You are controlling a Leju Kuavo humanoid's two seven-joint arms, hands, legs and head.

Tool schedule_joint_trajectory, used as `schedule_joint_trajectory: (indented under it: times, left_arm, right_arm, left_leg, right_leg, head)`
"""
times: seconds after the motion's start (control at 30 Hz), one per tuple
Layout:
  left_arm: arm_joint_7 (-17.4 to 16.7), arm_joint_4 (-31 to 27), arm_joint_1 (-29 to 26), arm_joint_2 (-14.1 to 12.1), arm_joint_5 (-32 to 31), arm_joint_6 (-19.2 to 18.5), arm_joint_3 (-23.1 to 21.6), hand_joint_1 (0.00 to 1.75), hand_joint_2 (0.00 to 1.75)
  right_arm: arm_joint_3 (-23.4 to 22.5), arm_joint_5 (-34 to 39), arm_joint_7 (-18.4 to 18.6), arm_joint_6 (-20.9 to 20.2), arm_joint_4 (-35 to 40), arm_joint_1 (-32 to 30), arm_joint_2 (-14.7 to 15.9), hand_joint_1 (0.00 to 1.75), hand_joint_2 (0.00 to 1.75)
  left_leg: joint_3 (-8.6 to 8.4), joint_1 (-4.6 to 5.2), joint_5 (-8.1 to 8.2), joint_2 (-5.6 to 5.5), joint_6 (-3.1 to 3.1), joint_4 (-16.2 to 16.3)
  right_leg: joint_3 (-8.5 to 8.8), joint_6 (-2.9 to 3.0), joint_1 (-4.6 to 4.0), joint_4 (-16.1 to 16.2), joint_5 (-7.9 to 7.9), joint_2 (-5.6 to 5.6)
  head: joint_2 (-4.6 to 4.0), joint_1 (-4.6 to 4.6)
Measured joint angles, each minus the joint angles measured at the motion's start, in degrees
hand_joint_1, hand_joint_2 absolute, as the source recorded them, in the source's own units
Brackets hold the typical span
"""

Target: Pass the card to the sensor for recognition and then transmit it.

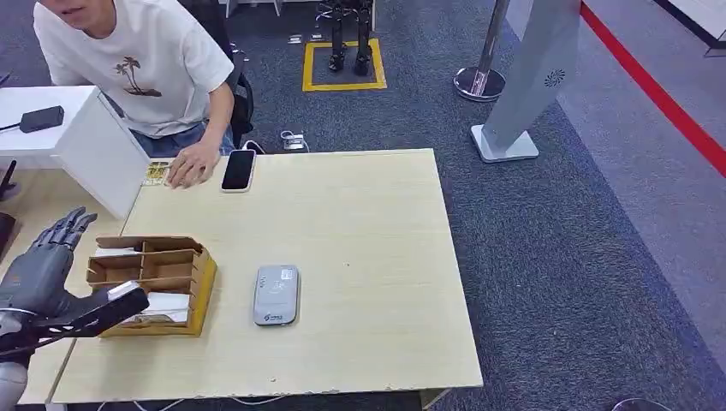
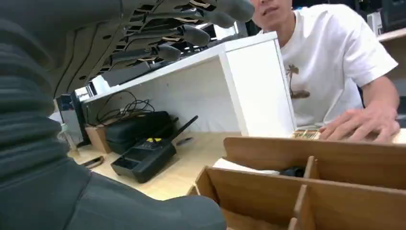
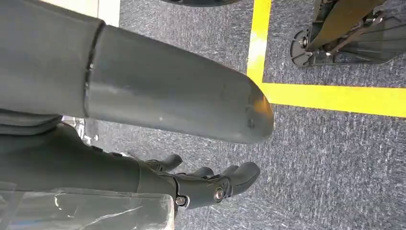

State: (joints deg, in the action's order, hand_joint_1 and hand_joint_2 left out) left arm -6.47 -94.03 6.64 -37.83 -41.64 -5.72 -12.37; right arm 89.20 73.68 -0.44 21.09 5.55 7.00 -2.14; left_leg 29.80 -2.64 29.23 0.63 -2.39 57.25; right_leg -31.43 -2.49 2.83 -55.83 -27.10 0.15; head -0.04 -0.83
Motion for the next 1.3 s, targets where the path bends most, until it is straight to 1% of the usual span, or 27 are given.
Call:
schedule_joint_trajectory:
  times: [0.2,0.3,0.37,0.43,0.5,0.57,0.7,1.1,1.2,1.3]
  left_arm:
    - [0.55,0.00,0.55,2.60,-2.10,2.69,-0.02,0.00,1.75]
    - [0.55,-0.02,0.58,3.12,-2.27,2.64,-0.02,0.00,1.75]
    - [0.52,-0.04,0.62,3.02,-2.23,1.66,0.00,0.00,1.75]
    - [0.44,-0.09,0.73,2.62,-1.25,-0.56,0.00,0.00,1.75]
    - [0.39,-0.26,0.88,1.09,0.33,-2.85,0.00,0.00,1.75]
    - [0.39,-0.44,1.27,-0.06,1.42,-4.02,0.00,0.00,1.75]
    - [0.48,-0.77,1.86,-1.05,1.99,-4.66,0.00,0.00,1.75]
    - [0.44,-0.79,2.50,-1.09,1.53,-4.50,-0.04,0.00,1.75]
    - [0.13,-1.11,2.50,-2.20,3.91,-5.96,-0.04,0.00,1.75]
    - [-0.39,-1.44,2.49,-3.98,7.19,-8.09,-0.02,0.00,1.75]
  right_arm:
    - [0.00,0.07,-0.15,-0.09,0.00,0.00,0.00,0.00,0.00]
    - [0.00,0.11,-0.02,-0.11,0.00,-0.01,0.00,0.00,0.00]
    - [0.00,0.13,0.04,-0.11,0.00,0.00,0.02,0.00,0.00]
    - [0.00,0.20,0.20,-0.11,0.00,0.00,0.02,0.00,0.00]
    - [0.00,0.22,0.28,-0.11,0.00,-0.03,0.02,0.00,0.00]
    - [0.00,0.35,0.44,-0.11,0.00,-0.06,0.04,0.00,0.00]
    - [0.00,0.35,0.42,-0.11,0.00,-0.03,0.09,0.00,0.00]
    - [0.00,0.35,-0.15,-0.17,0.00,-0.01,0.09,0.00,0.00]
    - [0.00,0.33,0.11,-0.17,0.00,-0.03,0.09,0.00,0.00]
    - [0.00,0.18,0.37,-0.17,0.00,-0.02,0.09,0.00,0.00]
  left_leg:
    - [0.00,0.00,0.00,0.00,0.00,0.00]
    - [0.00,-0.01,0.00,0.01,0.00,0.00]
    - [0.00,-0.01,0.00,0.01,0.00,0.00]
    - [0.00,-0.01,0.00,0.00,0.00,0.00]
    - [0.00,-0.03,0.00,0.03,0.00,0.00]
    - [0.00,-0.03,0.00,0.00,0.00,0.00]
    - [0.00,-0.02,0.00,0.01,0.00,0.00]
    - [0.00,-0.03,0.00,0.01,0.00,0.00]
    - [0.01,-0.03,0.00,0.01,0.00,0.00]
    - [0.01,-0.03,0.00,0.01,0.00,0.00]
  right_leg:
    - [0.00,0.00,0.00,0.00,0.00,0.00]
    - [0.00,0.00,0.00,0.00,0.00,0.01]
    - [0.00,0.00,0.00,0.00,0.00,0.01]
    - [0.00,0.00,-0.01,0.00,0.00,0.00]
    - [-0.01,0.01,-0.03,0.00,0.01,0.04]
    - [-0.01,0.01,-0.02,0.00,0.01,0.01]
    - [0.00,0.01,-0.02,0.00,0.01,0.01]
    - [-0.01,0.01,-0.02,0.00,0.01,0.01]
    - [-0.01,0.01,-0.02,0.00,0.01,0.02]
    - [-0.01,0.01,-0.03,-0.01,0.01,0.02]
  head:
    - [0.00,0.00]
    - [0.00,0.02]
    - [0.00,0.00]
    - [0.00,0.02]
    - [0.00,0.04]
    - [0.00,0.00]
    - [0.00,0.04]
    - [0.00,0.00]
    - [0.00,0.00]
    - [0.00,0.00]
